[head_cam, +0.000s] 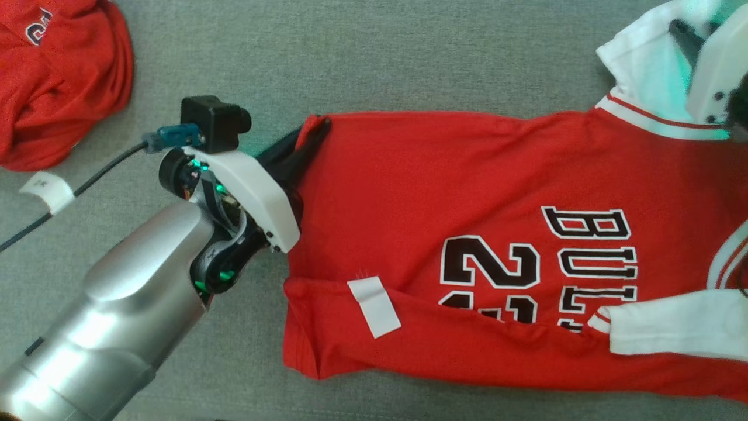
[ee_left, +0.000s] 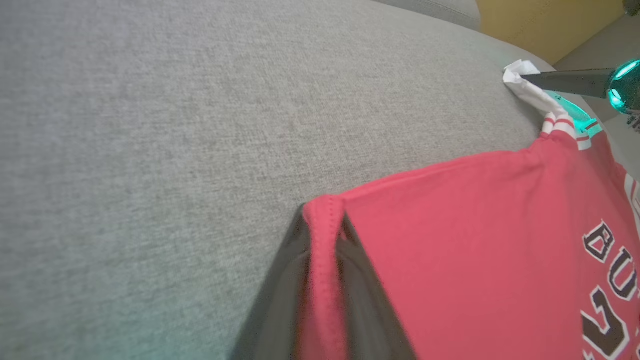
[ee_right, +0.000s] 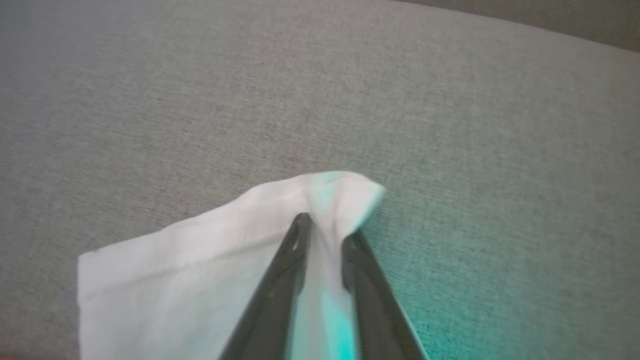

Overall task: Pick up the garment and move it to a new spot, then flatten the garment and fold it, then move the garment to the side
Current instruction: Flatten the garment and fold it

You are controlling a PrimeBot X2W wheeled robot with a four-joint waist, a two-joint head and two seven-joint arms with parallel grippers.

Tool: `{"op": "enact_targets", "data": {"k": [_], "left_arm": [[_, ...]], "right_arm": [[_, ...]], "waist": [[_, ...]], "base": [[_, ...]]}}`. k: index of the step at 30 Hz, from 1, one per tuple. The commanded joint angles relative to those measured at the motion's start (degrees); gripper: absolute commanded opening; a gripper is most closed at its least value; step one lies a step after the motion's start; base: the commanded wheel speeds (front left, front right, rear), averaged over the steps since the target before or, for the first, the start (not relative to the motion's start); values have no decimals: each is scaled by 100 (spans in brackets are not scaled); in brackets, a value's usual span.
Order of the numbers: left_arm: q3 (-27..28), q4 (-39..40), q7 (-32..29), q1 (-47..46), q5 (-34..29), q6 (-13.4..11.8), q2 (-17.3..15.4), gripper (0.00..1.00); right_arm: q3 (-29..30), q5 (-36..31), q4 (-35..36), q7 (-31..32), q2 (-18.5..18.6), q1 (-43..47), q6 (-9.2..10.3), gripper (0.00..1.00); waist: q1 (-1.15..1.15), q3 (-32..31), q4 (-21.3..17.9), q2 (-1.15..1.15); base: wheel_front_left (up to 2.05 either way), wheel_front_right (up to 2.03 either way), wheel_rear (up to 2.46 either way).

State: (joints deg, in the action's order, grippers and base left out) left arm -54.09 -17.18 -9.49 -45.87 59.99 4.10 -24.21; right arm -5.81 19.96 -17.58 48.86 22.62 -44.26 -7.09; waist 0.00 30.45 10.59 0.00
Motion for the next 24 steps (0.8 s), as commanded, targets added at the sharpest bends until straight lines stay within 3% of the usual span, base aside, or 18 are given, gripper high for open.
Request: {"op": "enact_targets", "data": {"k": [1,6,15,24], "left_arm": [[119,-3,86,-85,-61,14,-131,0],[330,-15,369,-123,-58,12,-289,0],[639,524,772,197,38,-149,-660,0],[630,1889,1140,1639,264,-628,-1241,0]], "right_arm": [[-109,69,107,-214,-56,-27,-40,0],[96,281,90,-905,-10,-273,-40,0],[126,793,746,-1057,312,135,-40,0],[281,1235,2513,-608,515,2438,-40,0]], "waist": [[0,-25,-26,0],[0,-189,-136,0],[0,-555,-370,0],[0,-1108,-839,0]], "base": [[0,0,0],[0,0,0],[0,0,0],[0,0,0]]}}
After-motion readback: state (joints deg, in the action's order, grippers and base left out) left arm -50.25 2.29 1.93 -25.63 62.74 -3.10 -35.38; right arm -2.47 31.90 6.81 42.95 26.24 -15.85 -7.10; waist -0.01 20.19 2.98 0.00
